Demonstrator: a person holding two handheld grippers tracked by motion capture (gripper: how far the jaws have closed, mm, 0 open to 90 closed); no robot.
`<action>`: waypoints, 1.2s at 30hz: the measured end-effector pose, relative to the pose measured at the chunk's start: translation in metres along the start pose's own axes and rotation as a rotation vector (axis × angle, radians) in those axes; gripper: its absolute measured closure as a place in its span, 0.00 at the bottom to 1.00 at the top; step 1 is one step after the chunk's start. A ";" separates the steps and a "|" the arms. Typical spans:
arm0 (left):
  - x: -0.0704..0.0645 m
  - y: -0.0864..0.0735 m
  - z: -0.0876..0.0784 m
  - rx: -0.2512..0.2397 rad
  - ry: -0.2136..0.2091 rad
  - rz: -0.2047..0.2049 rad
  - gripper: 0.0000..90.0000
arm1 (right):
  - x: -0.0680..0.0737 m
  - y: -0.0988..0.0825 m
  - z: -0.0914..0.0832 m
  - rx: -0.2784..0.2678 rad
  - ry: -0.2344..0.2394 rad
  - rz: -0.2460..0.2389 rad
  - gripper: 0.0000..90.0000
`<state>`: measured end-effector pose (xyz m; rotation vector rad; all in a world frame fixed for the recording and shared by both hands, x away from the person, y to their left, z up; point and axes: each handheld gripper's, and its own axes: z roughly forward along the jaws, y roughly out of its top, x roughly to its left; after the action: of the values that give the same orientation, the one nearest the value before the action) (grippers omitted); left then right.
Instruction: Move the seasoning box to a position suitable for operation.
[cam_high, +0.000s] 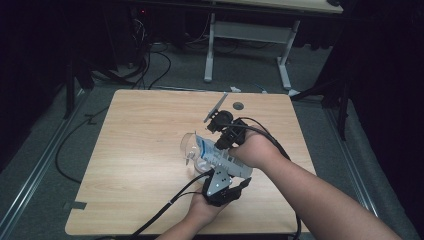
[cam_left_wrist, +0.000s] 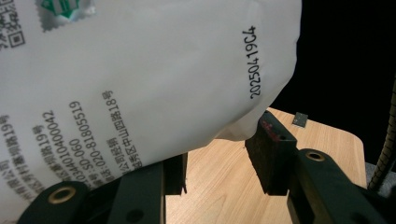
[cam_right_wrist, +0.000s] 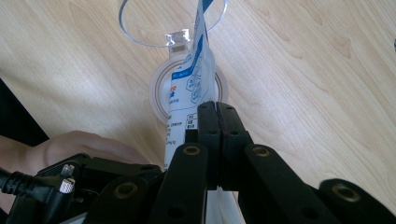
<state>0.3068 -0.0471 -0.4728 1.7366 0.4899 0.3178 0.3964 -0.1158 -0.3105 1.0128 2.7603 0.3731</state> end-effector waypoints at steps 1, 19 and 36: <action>0.000 0.000 0.000 0.001 0.000 0.000 0.67 | 0.000 0.000 0.000 0.000 0.000 -0.002 1.00; 0.000 0.000 0.000 -0.005 0.000 -0.002 0.67 | 0.000 0.000 0.002 -0.008 0.007 -0.007 1.00; 0.000 0.000 -0.001 -0.007 0.000 -0.003 0.67 | 0.001 0.001 0.002 -0.008 0.007 -0.001 1.00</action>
<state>0.3067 -0.0467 -0.4722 1.7288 0.4905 0.3172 0.3973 -0.1142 -0.3126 1.0095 2.7629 0.3884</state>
